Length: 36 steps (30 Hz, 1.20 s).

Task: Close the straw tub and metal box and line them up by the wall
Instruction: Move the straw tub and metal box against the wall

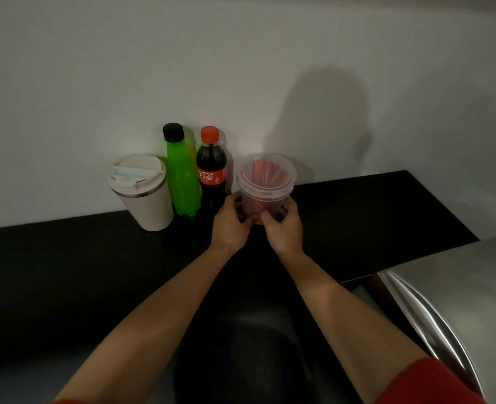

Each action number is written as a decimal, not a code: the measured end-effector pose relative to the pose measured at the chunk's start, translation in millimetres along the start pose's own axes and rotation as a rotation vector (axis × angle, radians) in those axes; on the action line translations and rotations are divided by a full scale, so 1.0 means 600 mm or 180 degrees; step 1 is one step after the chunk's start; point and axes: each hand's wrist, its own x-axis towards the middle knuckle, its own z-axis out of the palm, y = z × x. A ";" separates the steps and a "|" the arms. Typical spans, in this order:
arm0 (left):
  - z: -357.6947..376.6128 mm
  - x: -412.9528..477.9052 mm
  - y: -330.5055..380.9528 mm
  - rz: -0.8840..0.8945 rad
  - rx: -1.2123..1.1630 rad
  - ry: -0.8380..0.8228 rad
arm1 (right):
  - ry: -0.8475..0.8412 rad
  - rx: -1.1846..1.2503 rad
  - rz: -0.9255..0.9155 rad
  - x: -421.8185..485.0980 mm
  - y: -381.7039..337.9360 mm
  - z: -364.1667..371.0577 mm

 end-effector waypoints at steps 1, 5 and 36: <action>0.000 0.002 0.000 0.0009 0.0017 0.0012 | 0.0000 -0.0015 -0.0012 0.002 0.000 0.001; 0.002 0.009 -0.001 0.0018 0.0058 0.0054 | 0.0001 -0.0061 -0.0017 0.009 0.000 0.005; 0.001 0.008 -0.001 0.0014 -0.0023 0.0070 | -0.0157 -0.0413 -0.0050 0.023 0.011 -0.001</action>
